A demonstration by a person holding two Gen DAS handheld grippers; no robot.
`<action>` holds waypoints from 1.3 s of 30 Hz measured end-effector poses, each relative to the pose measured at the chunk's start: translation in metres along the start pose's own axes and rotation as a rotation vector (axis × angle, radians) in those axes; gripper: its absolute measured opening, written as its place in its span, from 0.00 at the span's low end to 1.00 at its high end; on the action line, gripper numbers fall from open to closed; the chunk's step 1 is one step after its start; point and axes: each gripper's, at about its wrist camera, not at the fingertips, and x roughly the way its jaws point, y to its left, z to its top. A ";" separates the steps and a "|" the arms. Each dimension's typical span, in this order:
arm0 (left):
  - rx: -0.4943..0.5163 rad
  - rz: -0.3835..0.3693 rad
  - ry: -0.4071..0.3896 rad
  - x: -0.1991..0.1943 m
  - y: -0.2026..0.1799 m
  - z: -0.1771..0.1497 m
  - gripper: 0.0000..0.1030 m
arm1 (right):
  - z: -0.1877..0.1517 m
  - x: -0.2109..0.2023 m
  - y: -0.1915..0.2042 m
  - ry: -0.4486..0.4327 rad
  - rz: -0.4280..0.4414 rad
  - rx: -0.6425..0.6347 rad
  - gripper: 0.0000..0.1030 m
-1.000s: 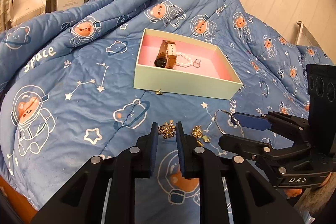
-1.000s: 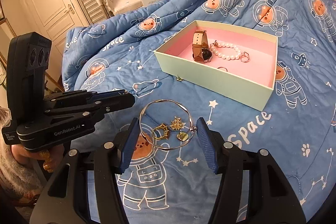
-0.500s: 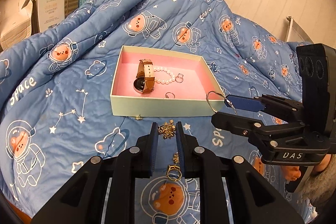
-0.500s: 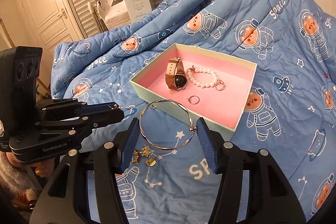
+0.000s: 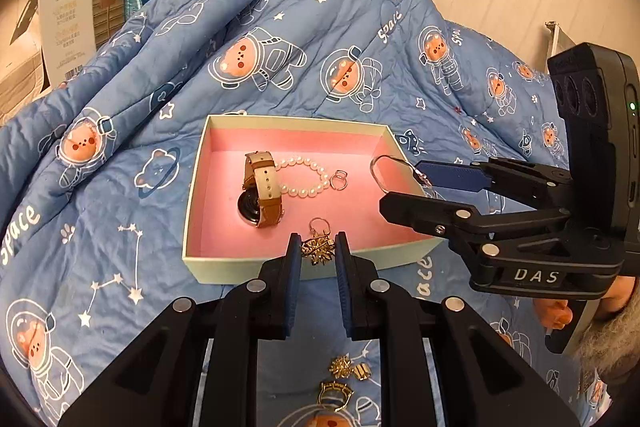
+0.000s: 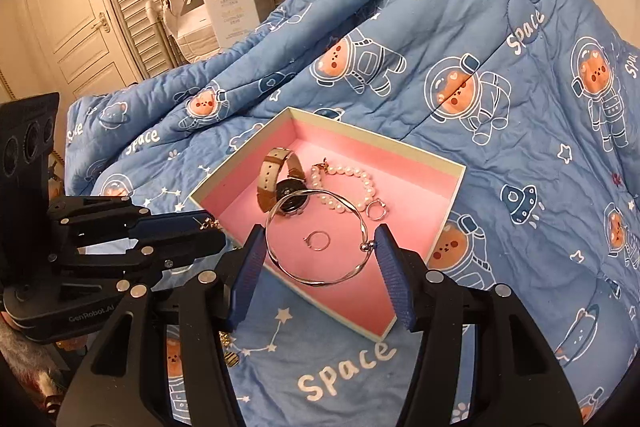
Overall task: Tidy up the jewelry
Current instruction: 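Carry the bangle into the box with the right tool while the left tool grasps a gold charm, then release the bangle and gold charm into the pink box with both tools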
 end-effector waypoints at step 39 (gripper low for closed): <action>0.090 0.008 0.204 0.084 -0.001 0.028 0.34 | 0.048 0.112 -0.036 0.269 -0.070 -0.087 0.55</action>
